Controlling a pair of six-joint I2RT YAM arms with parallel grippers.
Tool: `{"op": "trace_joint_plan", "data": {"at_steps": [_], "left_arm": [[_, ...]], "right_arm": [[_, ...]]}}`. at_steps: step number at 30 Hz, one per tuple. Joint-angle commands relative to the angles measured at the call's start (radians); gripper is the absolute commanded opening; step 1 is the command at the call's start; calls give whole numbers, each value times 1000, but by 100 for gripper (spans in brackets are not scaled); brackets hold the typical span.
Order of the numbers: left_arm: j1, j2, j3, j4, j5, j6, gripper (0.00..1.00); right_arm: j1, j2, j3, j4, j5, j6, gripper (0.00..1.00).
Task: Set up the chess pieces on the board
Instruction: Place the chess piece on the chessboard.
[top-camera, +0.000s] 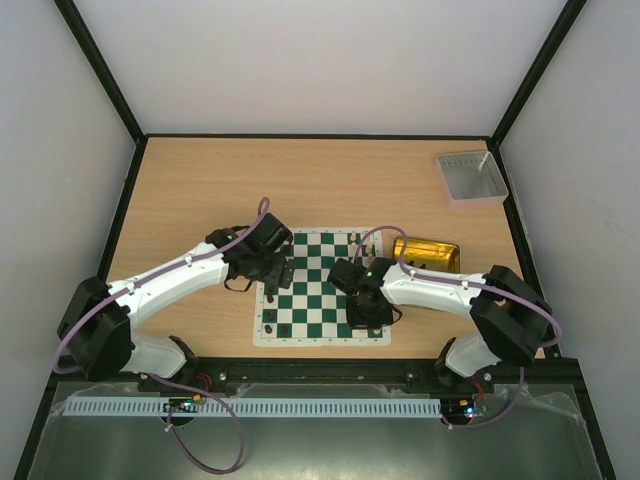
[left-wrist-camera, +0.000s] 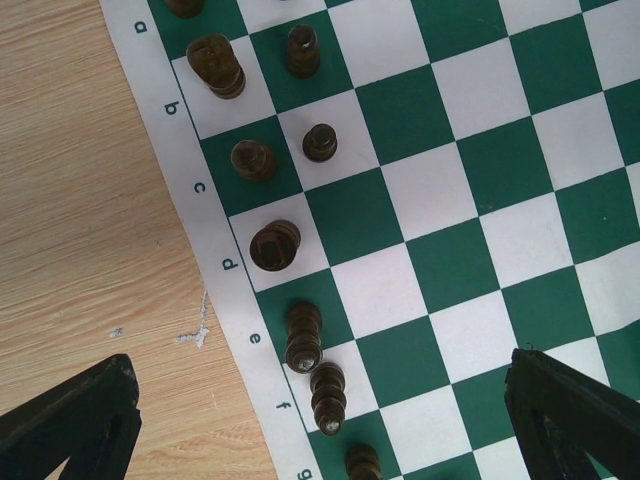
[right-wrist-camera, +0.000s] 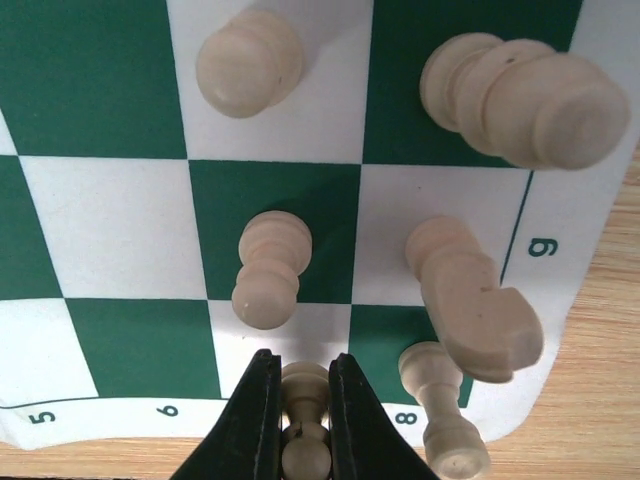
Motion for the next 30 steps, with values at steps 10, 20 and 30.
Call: {"op": "trace_joint_plan", "data": {"at_steps": [10,20,30], "left_arm": [[-2,-14,-7,-11,-11,1,99],[-1,-13,-7,-12,-13,-1,99],[-1,-10,-6,-12,-11,0,99]], "right_arm": [[8,26,26,0,26,6,6],[22,53,41,4,13,-11,6],[23,62,40,5,4,-13,15]]}}
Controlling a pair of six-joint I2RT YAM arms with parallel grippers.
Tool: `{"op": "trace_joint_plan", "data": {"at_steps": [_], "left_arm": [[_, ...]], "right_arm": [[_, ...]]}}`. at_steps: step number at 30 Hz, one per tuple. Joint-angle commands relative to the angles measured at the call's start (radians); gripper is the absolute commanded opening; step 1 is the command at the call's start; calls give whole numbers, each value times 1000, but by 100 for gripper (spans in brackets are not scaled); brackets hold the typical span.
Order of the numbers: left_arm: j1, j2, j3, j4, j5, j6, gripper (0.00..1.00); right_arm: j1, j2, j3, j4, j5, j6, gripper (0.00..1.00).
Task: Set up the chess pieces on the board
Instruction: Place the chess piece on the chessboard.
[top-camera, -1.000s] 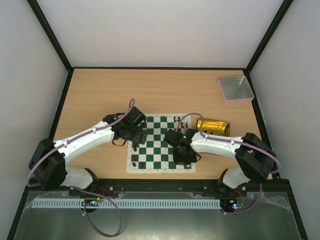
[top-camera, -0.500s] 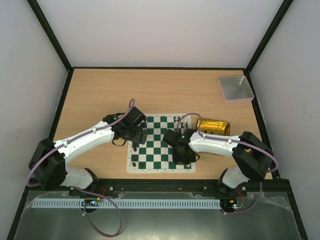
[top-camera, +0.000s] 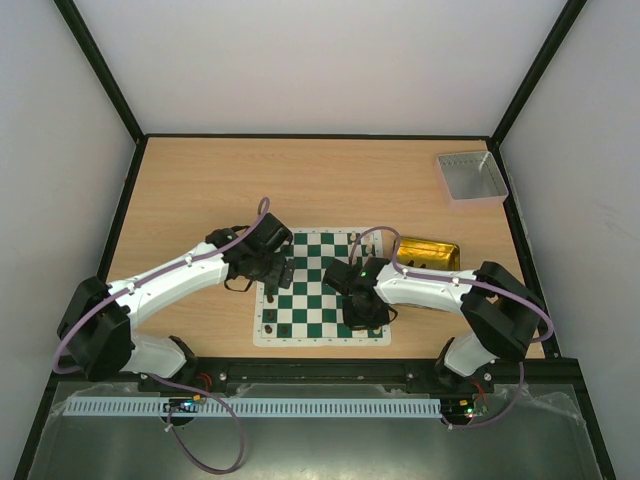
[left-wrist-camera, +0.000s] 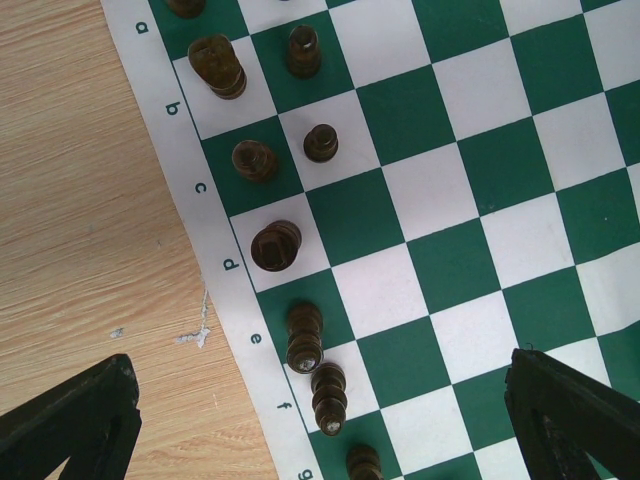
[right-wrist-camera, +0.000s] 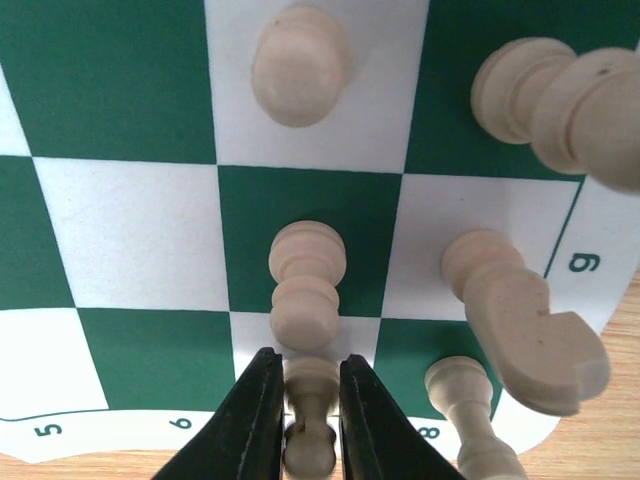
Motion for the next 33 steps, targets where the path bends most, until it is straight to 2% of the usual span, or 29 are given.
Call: {"op": "trace_joint_plan", "data": {"at_steps": [1,14,20,33], "left_arm": [[-1,-10,-6,-12,-9,0,99],[-2,-12,-7,-12,-8,-2,99],[-1,-13,-7,-12,-13,-3,99],[-2,-52,8,-49,-17,-9,99]], "right_arm": [[9,17,19,-6,5,-5,17],[9,11,24,-12,-4,-19,24],[9,-6,64,-65,29,-48,35],[-9,-49,201,-257,134,-105,35]]}}
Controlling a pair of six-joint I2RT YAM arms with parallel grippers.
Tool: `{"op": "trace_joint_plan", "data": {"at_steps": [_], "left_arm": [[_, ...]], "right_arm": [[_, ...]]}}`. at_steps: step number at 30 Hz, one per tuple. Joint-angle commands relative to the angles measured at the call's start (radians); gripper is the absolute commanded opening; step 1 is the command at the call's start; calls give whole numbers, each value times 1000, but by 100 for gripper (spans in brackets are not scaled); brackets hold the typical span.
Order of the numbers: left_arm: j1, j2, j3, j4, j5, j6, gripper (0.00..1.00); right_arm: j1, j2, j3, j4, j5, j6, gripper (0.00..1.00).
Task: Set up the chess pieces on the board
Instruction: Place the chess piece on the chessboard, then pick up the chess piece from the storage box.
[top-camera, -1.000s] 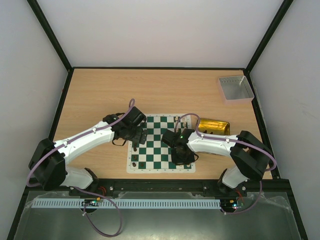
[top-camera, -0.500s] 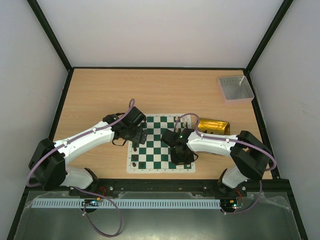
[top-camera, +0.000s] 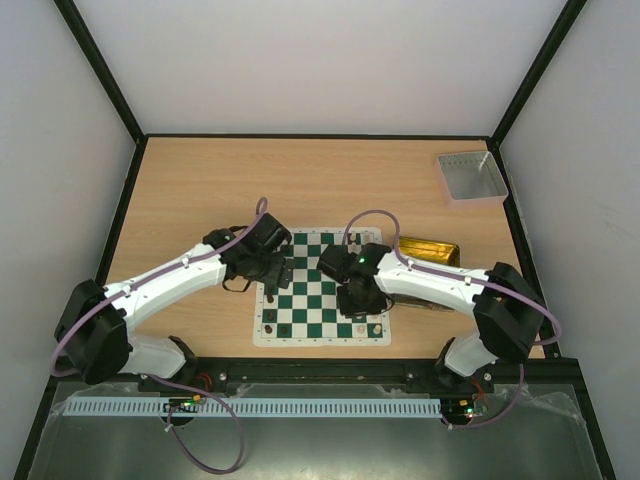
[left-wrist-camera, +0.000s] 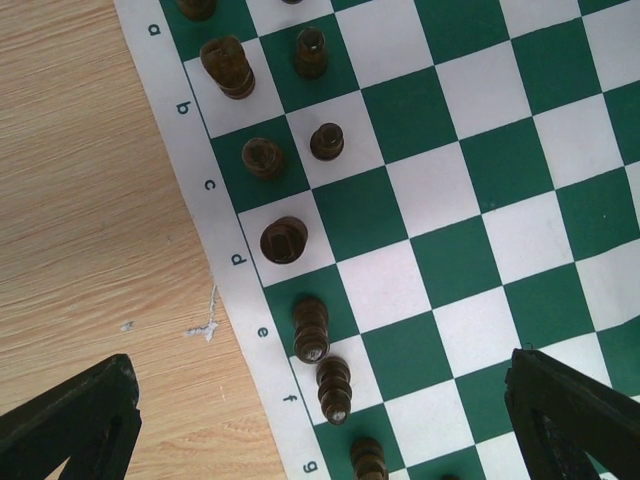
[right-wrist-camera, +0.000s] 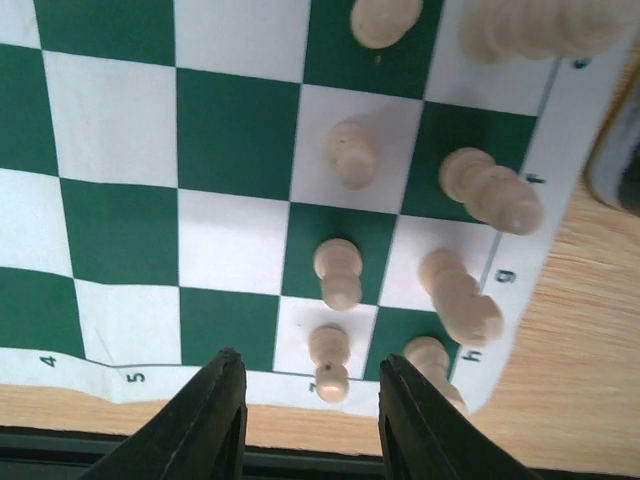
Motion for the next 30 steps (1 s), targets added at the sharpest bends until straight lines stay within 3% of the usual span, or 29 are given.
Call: {"op": "trace_joint_plan", "data": {"at_steps": [1,4,9,13,20,30], "left_arm": [[-2,-47,18,-52,-10,-11,99],[-2,-82,54,-81,4,-12,99],[-2,-151,71,-117,80,-2,99],[-5,-205,29,-118,61,-10,99],[-5,-153,50,-127,29,-12,99],[-4,37,250,-229,-69,-3,99]], "right_arm": [[-8,-49,55,-144,87,-23,34],[-56,-76,105,-185,135,-17,33],[-270,-104,152,-160,92,-34,32],[-393,-64,220,-165,133,-90,32],[-669,-28,159,-56,86,-156,32],[-763,17,57,147,53,-91,32]]}}
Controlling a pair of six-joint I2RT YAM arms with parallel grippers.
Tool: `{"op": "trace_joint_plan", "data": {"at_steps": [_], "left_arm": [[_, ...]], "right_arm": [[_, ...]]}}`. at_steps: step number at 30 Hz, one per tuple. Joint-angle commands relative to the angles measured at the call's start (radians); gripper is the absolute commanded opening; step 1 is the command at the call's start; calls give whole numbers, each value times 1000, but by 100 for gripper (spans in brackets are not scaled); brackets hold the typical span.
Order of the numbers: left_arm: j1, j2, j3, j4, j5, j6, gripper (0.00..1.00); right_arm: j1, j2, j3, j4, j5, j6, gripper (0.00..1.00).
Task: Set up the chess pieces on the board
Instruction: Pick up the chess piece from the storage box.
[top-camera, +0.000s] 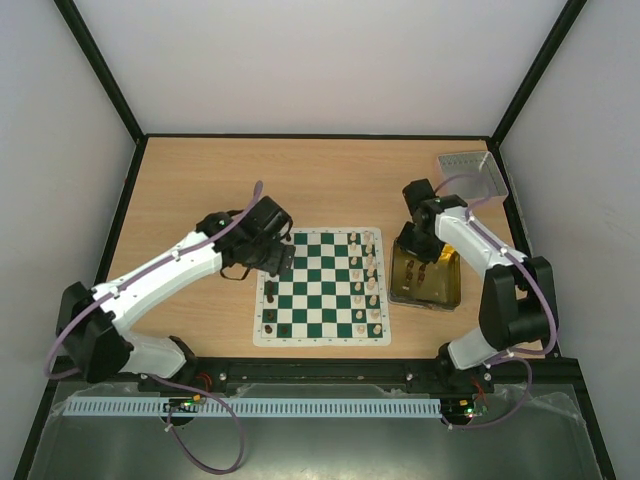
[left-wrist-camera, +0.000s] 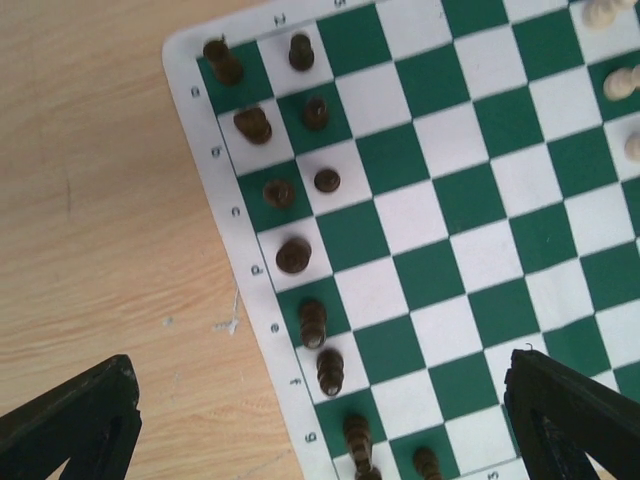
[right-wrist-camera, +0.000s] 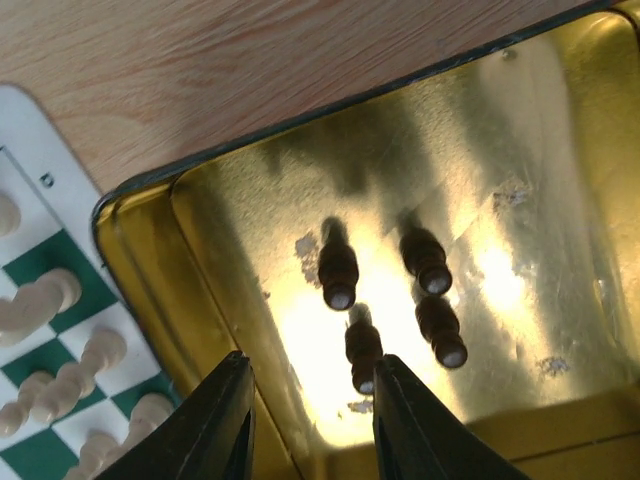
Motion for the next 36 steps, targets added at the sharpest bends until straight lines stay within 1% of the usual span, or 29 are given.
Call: {"op": "trace_joint_plan", "data": {"at_steps": [1,4,8,12,14,20,30,36], "left_arm": [[-4,74,96,-56,-54,12,99],[-5,84,93,-50,-94,30,99],[7,64,16,-3,-97,14,99],[41,5,-28,26,-121,10,99],[57,-18,-57,47,-115,11,99],[67,-58,-84,73,-121,20,99],[67,-67,-90,75,-108,22,99],[67,-75,-99,74,-96,21,99]], "right_arm": [[-41,32,-26,89,-1,9,31],[-45,55,-23,108,-1,12,31],[-52,102,-9,132,-3,11,26],[-53,171,39,117,-27,11,25],[-54,185,56,105,-11,18,25],[-54,180,49,76,23,14,25],[-54,125,8,63,60,-3,26],[-54,118,-29,74,41,-11,26]]}}
